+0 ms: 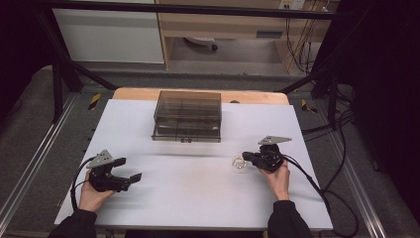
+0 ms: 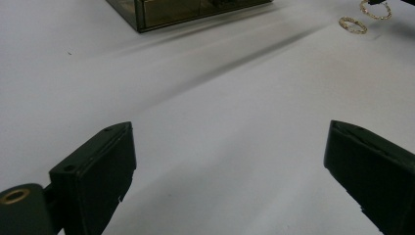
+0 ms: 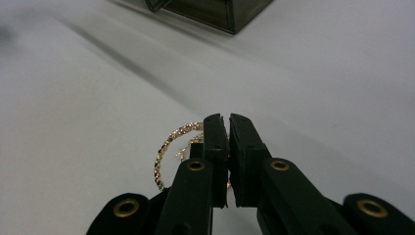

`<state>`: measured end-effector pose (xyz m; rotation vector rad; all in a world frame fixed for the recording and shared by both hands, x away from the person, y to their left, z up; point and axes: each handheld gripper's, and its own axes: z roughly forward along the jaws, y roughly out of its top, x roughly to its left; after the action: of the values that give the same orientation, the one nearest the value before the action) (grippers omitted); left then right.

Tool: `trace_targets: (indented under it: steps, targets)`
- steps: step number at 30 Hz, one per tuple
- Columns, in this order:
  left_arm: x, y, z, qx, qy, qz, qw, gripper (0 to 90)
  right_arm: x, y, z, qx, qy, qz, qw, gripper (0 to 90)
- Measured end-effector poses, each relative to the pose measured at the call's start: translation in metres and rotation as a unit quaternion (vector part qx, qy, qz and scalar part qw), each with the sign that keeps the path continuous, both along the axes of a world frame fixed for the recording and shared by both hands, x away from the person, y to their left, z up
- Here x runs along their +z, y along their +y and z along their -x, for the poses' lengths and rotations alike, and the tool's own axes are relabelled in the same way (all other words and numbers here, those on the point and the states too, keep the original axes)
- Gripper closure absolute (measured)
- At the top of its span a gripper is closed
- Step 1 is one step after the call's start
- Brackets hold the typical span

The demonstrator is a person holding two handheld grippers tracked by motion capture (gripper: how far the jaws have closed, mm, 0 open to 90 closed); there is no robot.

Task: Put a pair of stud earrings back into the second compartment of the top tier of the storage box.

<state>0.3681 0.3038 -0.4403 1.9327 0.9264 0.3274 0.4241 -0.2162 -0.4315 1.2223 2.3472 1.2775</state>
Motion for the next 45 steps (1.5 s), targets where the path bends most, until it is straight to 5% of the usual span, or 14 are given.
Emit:
trace_targets:
  steps: [23,45]
  targets:
    - [0.000,0.000,0.000,-0.001,-0.001,-0.002,1.0000,5.0,0.049,0.025,0.020,0.019,-0.033,-0.022,0.9990,87.0]
    - [0.000,0.000,0.000,-0.003,-0.001,-0.004,1.0000,5.0,0.073,0.075,0.005,0.036,-0.052,-0.027,0.9977,87.0]
